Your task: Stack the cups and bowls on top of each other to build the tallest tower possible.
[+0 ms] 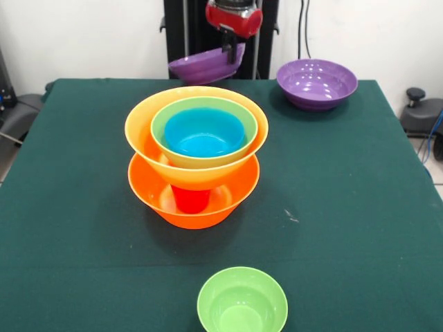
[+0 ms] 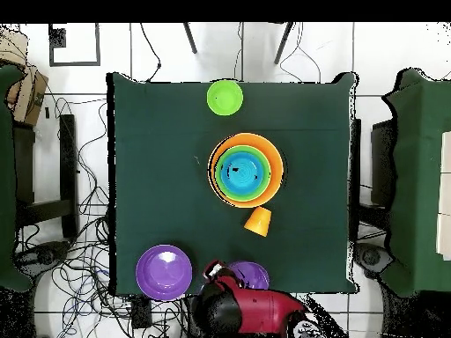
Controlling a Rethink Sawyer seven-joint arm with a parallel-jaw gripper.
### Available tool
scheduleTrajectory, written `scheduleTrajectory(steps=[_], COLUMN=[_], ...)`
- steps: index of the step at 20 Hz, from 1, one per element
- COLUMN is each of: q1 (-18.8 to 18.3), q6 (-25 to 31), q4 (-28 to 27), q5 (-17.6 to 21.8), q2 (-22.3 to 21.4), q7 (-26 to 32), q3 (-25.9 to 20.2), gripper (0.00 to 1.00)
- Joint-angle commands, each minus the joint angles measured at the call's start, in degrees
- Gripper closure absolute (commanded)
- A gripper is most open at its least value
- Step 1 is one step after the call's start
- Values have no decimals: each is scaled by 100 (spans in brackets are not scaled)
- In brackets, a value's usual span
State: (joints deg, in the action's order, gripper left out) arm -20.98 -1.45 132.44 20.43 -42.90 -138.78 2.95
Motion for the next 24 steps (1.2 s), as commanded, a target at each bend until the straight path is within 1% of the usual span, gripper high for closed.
scheduleTrajectory(steps=[1,3,4,10,13,15,17,19,23,24], q1=[-180,-155,-159,-365,-341,-296,-309,-385,-754,-765], q6=[773,719,748,1403,1565,1680,1887,2196,2695,2905], q4=[216,192,201,565,605,545,539,555,752,730], q5=[42,93,101,-195,-301,-326,-399,-546,-1022,-1124], q2=[-596,-535,-573,-1480,-1734,-1815,-1981,-2277,-2928,-3103], q7=[68,33,39,188,160,169,238,397,853,993], q3=[-1055,-1030,-1031,-1380,-1447,-1429,-1483,-1579,-1987,-1984], gripper=[100,100,100,100,100,100,100,100,100,100])
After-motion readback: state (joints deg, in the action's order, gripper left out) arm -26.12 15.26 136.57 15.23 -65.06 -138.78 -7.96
